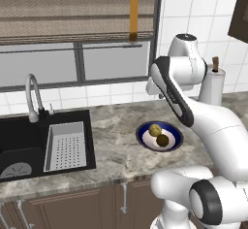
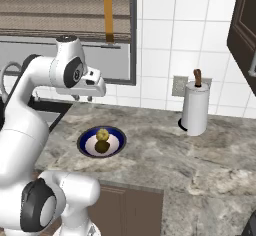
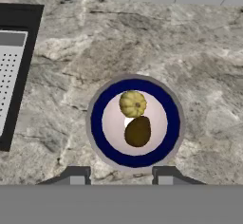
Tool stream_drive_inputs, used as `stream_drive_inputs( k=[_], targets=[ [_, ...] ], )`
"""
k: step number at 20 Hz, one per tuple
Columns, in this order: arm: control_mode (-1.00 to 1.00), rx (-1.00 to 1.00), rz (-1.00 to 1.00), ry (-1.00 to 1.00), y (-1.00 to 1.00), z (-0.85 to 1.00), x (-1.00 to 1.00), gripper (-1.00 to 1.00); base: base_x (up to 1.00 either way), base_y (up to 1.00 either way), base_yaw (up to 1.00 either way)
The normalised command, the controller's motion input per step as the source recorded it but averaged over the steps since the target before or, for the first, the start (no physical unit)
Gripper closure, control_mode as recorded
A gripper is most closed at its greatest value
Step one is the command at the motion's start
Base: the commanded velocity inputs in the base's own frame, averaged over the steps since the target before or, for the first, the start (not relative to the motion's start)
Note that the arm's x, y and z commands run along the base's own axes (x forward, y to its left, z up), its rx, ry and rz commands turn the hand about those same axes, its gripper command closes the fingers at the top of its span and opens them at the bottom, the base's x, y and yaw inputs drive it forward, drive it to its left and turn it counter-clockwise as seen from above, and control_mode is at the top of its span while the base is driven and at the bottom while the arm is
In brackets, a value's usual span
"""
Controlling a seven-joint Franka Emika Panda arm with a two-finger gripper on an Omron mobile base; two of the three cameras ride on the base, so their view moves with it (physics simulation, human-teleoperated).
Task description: Dump the squash and avocado from the bowl so the bowl can be washed. Place the bowl in the sink after clearing the leftovers.
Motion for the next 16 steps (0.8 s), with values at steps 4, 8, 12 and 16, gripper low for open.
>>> stream_drive_inputs(
  k=[4,8,12,16],
  targets=[
    [-1.0,0.01,-0.02,0.01,-0.08,-0.03,-0.07,-1.0,0.0,0.0,0.0],
    [-1.0,0.04,-0.11,0.0,-0.6,-0.27,-0.27,-1.0,0.0,0.0,0.0],
    [-1.0,0.18,-0.12,0.08,-0.78,-0.62,-0.31,-1.0,0.0,0.0,0.0],
    [-1.0,0.23,-0.12,0.17,-0.92,-0.68,-0.11,-1.0,0.0,0.0,0.0]
  ],
)
